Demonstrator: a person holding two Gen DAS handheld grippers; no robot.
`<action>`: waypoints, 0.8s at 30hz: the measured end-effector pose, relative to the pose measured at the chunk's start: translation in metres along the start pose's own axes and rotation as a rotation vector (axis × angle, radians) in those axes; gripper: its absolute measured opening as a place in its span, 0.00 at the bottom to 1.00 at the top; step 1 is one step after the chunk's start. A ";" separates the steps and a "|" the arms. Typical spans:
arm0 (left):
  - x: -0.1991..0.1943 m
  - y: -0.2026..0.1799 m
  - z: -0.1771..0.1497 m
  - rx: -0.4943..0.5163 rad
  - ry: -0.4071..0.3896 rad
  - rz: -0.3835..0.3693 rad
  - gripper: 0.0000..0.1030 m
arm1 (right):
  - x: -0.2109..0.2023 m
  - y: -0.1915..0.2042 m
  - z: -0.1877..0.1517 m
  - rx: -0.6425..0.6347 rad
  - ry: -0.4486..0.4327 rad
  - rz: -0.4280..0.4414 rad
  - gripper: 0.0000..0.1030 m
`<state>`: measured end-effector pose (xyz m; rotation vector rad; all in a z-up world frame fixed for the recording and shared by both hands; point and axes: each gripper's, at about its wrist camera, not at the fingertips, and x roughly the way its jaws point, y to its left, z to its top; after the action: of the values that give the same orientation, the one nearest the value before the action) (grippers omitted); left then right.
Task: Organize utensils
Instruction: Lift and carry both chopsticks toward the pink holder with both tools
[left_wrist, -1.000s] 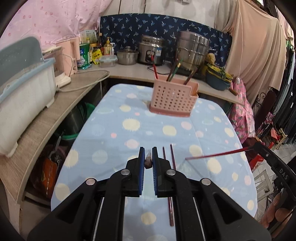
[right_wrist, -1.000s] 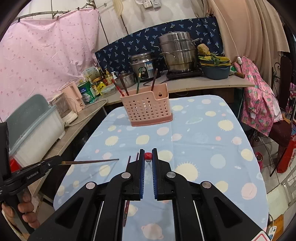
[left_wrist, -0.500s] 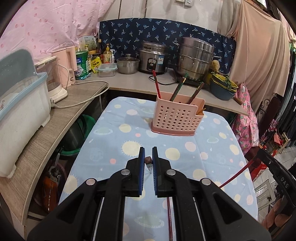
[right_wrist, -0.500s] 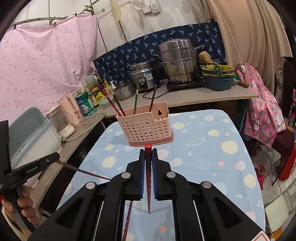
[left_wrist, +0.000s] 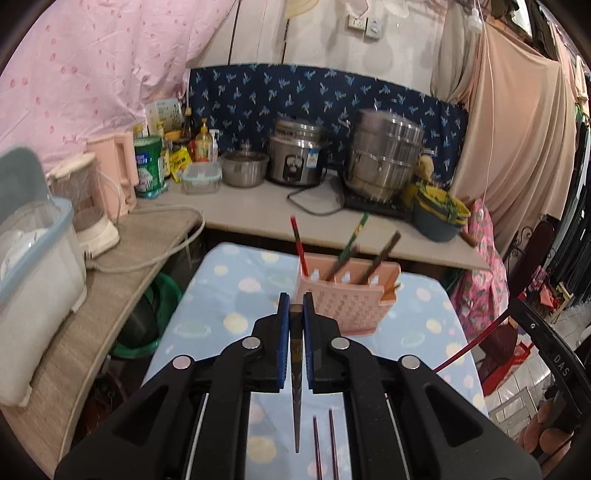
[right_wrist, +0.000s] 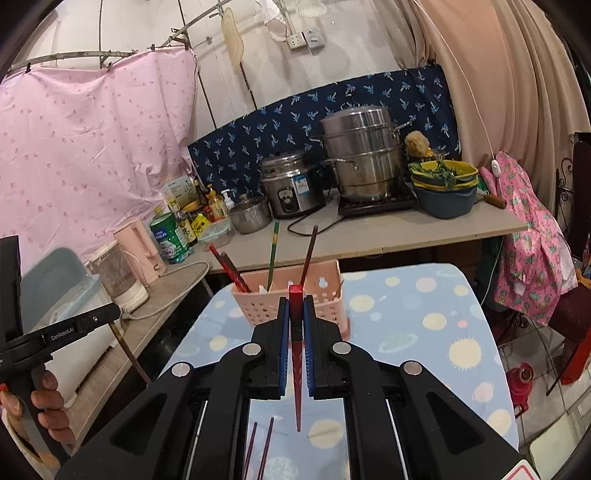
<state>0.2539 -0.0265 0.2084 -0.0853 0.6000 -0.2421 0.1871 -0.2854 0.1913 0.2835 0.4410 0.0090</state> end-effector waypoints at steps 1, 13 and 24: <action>0.001 -0.001 0.009 -0.001 -0.012 -0.002 0.07 | 0.004 0.000 0.009 0.003 -0.014 0.005 0.07; 0.018 -0.011 0.116 -0.049 -0.193 0.019 0.07 | 0.054 0.003 0.099 0.049 -0.129 0.043 0.07; 0.066 -0.029 0.145 -0.034 -0.250 0.030 0.07 | 0.106 0.001 0.122 0.046 -0.134 0.022 0.07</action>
<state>0.3828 -0.0695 0.2957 -0.1373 0.3561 -0.1887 0.3346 -0.3096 0.2525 0.3324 0.3047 0.0016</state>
